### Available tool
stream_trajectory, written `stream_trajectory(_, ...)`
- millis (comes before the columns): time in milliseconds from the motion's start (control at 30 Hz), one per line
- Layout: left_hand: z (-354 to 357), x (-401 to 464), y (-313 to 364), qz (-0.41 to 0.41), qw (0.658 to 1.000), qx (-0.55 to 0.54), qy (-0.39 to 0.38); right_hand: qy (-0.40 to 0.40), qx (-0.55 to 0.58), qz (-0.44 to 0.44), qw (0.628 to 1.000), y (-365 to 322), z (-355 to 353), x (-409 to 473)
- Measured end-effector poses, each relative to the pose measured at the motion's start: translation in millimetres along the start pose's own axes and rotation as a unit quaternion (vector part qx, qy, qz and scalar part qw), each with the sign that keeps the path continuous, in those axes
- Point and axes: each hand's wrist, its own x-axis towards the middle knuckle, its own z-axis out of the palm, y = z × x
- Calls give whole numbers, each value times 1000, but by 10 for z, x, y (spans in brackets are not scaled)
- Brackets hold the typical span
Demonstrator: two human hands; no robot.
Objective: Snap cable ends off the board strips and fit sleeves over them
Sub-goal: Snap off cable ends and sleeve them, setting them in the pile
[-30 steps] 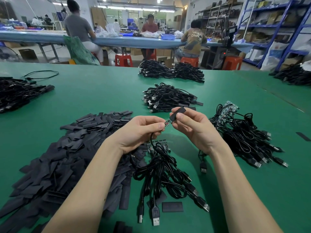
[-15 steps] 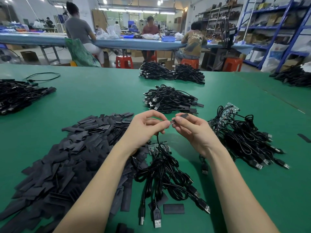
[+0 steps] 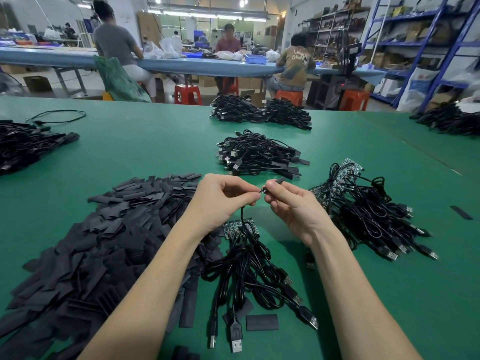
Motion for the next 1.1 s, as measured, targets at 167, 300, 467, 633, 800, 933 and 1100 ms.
stream_trajectory(167,-1,-3,22,2,1000,1,-9,-9,4,12,1000,14,5,-3)
stream_trajectory(300,-20,-8,22,3,1000,0,-14,-26,-5,24,999,50,9,5)
stream_trajectory(467,-21,-3,9,5,1000,-8,-18,-40,-10,22,999,64,4,15)
stream_trajectory(633,-48,4,-10,5,999,-31,-9,-47,-37,-5,998,75,69,7)
stream_trajectory(800,7,5,-22,-24,997,-66,15,3,-13,-71,997,23,61,6)
stream_trajectory(933,53,12,-31,-15,998,-62,8,26,1,-107,994,36,81,7)
stream_trajectory(1100,85,2,-53,0,999,-43,22,47,24,-107,993,56,106,1)
